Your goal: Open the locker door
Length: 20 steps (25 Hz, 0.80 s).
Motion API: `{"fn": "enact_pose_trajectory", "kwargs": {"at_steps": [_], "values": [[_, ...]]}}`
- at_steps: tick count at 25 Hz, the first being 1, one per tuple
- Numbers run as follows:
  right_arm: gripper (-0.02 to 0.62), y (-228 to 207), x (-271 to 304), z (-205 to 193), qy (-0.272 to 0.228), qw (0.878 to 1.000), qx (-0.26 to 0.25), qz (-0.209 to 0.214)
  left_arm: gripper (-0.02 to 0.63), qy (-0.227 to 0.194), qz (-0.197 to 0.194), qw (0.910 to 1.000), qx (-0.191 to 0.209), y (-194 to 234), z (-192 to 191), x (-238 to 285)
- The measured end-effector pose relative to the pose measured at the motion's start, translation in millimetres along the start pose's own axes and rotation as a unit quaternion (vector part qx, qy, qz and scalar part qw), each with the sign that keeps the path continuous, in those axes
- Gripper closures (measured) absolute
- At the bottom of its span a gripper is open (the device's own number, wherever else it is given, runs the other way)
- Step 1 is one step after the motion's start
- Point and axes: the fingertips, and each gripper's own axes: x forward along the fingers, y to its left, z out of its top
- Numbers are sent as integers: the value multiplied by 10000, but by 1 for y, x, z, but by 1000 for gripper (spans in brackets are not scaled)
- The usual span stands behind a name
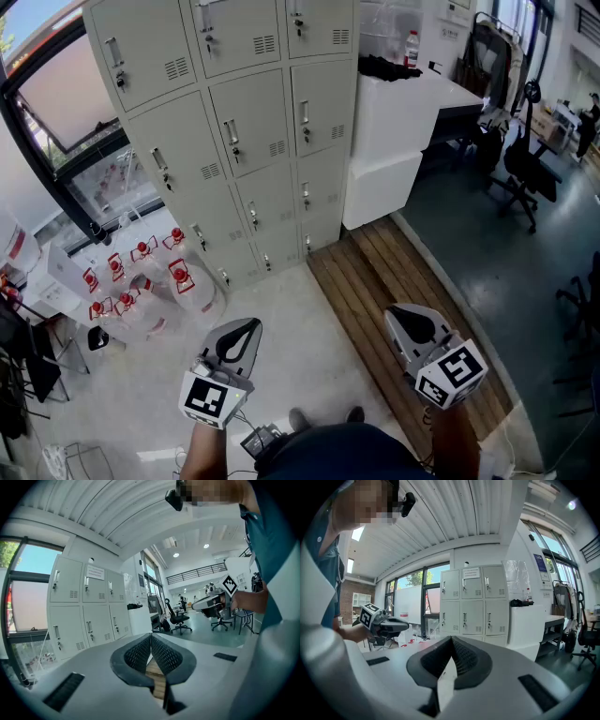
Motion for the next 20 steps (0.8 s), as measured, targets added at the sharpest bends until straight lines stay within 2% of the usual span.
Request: {"fn": "enact_pose_trajectory", "kwargs": {"at_steps": [14, 20], "values": [[558, 22, 36, 0, 17, 9995, 124, -292, 588, -62, -215, 9997, -8, 43, -17, -10], [557, 29, 47, 4, -241, 9977, 382, -502, 588, -139, -294, 9995, 9, 60, -22, -19]]}}
